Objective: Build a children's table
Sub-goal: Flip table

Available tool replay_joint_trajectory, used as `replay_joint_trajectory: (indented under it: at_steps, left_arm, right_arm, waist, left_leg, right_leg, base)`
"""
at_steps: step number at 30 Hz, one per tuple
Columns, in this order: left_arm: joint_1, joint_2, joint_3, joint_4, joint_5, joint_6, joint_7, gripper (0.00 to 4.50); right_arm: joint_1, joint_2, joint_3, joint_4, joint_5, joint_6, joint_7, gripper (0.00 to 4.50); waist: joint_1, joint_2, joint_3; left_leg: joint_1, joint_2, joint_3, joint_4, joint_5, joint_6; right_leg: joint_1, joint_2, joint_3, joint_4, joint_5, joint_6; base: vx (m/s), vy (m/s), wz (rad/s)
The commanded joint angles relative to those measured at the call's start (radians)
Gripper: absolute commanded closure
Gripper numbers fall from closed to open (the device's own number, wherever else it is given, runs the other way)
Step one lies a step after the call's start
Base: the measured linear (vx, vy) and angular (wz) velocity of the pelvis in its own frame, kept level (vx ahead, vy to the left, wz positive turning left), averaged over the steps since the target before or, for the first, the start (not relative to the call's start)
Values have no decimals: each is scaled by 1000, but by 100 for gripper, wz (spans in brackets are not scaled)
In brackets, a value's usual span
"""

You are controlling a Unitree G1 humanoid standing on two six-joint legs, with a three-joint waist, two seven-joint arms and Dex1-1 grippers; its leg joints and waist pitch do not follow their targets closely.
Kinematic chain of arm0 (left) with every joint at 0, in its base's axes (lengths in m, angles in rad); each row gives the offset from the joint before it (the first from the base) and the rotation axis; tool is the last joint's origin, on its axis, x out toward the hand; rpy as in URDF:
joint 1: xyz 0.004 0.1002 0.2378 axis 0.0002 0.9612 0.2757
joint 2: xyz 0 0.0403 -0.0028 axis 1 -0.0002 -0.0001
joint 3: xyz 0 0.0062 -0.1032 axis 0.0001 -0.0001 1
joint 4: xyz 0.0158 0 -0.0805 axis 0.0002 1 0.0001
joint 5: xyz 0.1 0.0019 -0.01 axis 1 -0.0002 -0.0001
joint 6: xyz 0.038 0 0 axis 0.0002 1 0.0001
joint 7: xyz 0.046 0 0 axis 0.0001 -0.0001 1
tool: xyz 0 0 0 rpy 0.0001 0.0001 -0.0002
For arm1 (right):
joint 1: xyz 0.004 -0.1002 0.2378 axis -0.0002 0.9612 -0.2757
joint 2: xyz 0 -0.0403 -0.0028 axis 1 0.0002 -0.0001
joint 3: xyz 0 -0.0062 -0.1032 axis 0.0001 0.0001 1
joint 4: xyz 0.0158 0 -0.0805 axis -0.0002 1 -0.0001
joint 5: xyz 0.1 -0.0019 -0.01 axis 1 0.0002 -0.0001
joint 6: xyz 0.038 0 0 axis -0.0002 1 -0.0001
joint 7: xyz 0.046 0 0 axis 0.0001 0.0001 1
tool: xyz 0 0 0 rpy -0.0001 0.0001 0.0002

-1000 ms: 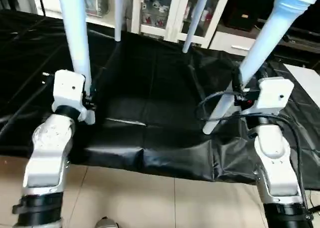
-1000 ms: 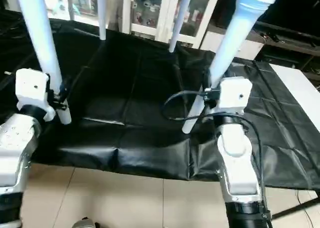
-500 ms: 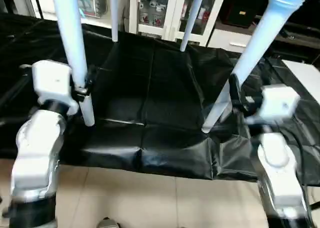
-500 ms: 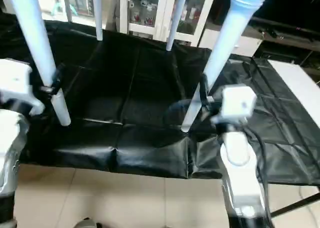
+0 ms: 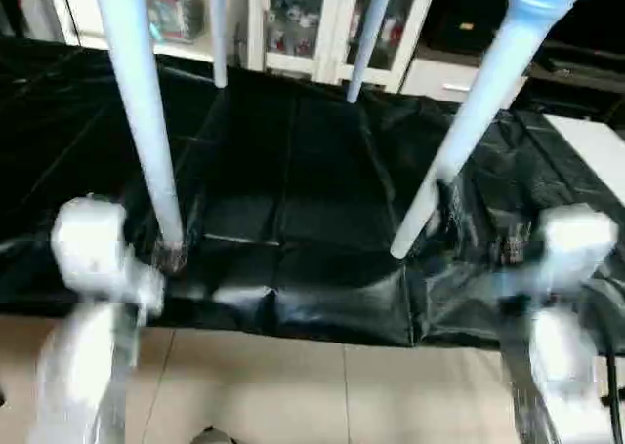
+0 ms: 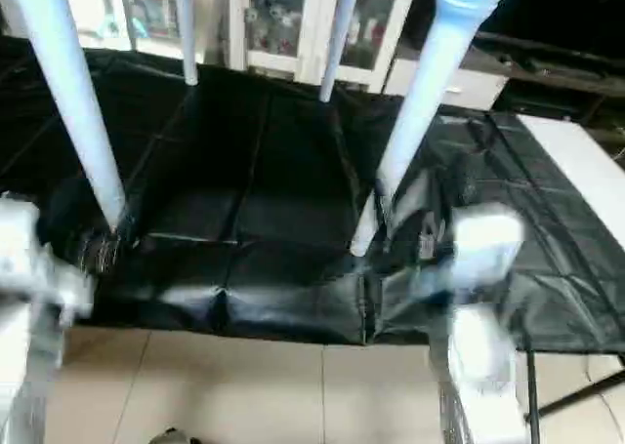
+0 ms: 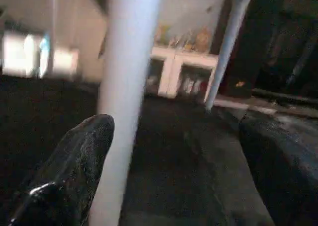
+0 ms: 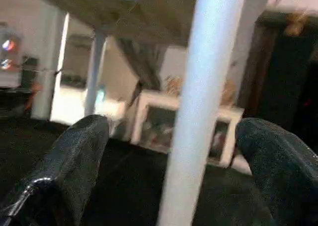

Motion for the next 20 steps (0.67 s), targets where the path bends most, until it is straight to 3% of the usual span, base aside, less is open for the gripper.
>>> replay_joint_trajectory:
  at_steps: [1,3,5,6,7,8,9,10,11,12,13,14,15,16,17,18,19,20]
  left_arm:
    - [2,-6,-11,-42,13,15,24,6]
    - [9,-9,-44,-29,7,56,22,6]
    - [6,2,-65,5,53,50,31,6]
    - [4,4,-68,12,60,50,33,6]
    - [0,10,-76,32,81,49,39,6]
    - [1,20,-91,52,104,41,35,6]
    - [2,24,-105,71,136,20,40,6]
    - [4,27,-110,75,147,15,44,6]
    - [6,31,-116,77,156,13,46,6]
    - [5,34,-120,80,164,15,55,6]
    - [5,34,-120,80,164,15,55,6]
    - [4,35,-124,84,171,12,60,6]
    - [1,40,-130,89,181,4,62,6]
    - [-10,39,-133,91,192,6,73,6]
    - [-10,39,-133,91,192,6,73,6]
    - [-18,43,-136,90,204,4,78,6]
    - [-24,46,-139,92,213,1,84,6]
    - [-30,44,-140,96,224,-8,95,6]
  right_arm:
    - [27,-10,-5,-22,14,61,1,8]
    - [50,3,-19,-5,31,125,-22,8]
    - [57,10,-27,24,31,180,-43,8]
    - [57,11,-29,29,34,188,-46,8]
    - [59,17,-33,45,45,209,-53,8]
    - [60,18,-35,68,30,209,-63,8]
    - [69,14,-35,100,-10,198,-76,8]
    - [74,9,-35,111,-27,185,-76,8]
    - [80,5,-34,120,-39,172,-72,8]
    - [83,-4,-30,129,-65,156,-70,8]
    - [83,-4,-30,129,-65,156,-70,8]
    - [81,-8,-27,134,-81,156,-72,8]
    - [76,-10,-24,137,-91,168,-79,8]
    - [67,-13,-19,139,-90,181,-76,8]
    - [67,-13,-19,139,-90,181,-76,8]
    - [60,-16,-14,140,-85,186,-66,8]
    - [55,-18,-10,143,-84,184,-57,8]
    - [47,-18,-9,146,-85,183,-53,8]
  waist:
    - [-9,25,-36]
    - [-11,22,-31]
    - [-14,27,-26]
    - [-21,33,-21]
    - [-29,42,-17]
    - [-36,55,-13]
    - [-29,57,-15]
    - [28,66,-10]
    - [48,61,-3]
    - [34,-38,-1]
    - [14,-10,-5]
    - [12,-13,-15]
    - [32,2,-28]
    - [29,29,-34]
    - [13,33,-25]
    - [7,51,-22]
    - [-6,44,-20]
    - [-10,43,-14]
  left_leg:
    - [34,10,-11,-91,-623,-59]
    - [45,5,-11,-82,-661,-57]
    - [44,5,-18,-86,-681,-64]
    - [47,6,-25,-93,-718,-71]
    - [52,13,-34,-108,-780,-79]
    - [32,30,-39,-149,-858,-80]
    - [5,44,-38,-177,-882,-77]
    - [-68,54,7,-234,-960,-73]
    - [-70,53,36,-236,-943,-50]
    - [105,-12,27,89,-544,-31]
    - [91,-23,-16,134,-327,-12]
    - [25,-32,-54,110,-178,1]
    - [8,1,-50,11,-165,-47]
    - [69,12,-39,-36,-313,-75]
    - [62,10,-37,-57,-438,-74]
    - [57,10,-44,-83,-584,-75]
    - [53,5,-45,-87,-636,-68]
    - [51,4,-46,-91,-660,-69]
  right_leg:
    - [2,-24,17,-114,-553,13]
    - [-10,-23,11,-129,-620,20]
    - [-5,-23,3,-136,-660,28]
    - [-1,-20,-8,-144,-669,27]
    - [14,-14,-31,-147,-656,19]
    - [50,-1,-52,-112,-568,-6]
    - [84,-2,-43,-48,-472,-24]
    - [130,10,-45,104,-301,-50]
    - [116,14,-25,132,-293,-41]
    - [-106,-105,77,-172,-1124,88]
    - [-92,-158,118,-180,-1226,52]
    - [-11,-159,143,-155,-1178,22]
    - [46,-115,84,-95,-896,-9]
    - [-4,-21,47,-42,-448,-45]
    - [0,-1,41,-37,-376,-51]
    - [17,-10,40,-47,-393,-60]
    - [25,-18,37,-61,-439,-55]
    - [27,-23,35,-72,-483,-48]
  base:
    - [0,0,0]
    - [0,0,0]
    - [0,0,0]
    - [0,0,0]
    - [0,0,0]
    - [-93,30,-9]
    - [-93,30,-9]
    - [-109,6,5]
    - [-12,-87,15]
    - [-12,-87,15]
    - [10,-69,-8]
    - [22,57,-14]
    - [22,57,-14]
    - [-54,23,14]
    - [-133,-2,15]
    - [-133,-2,15]
    - [-58,41,-6]
    - [0,0,0]
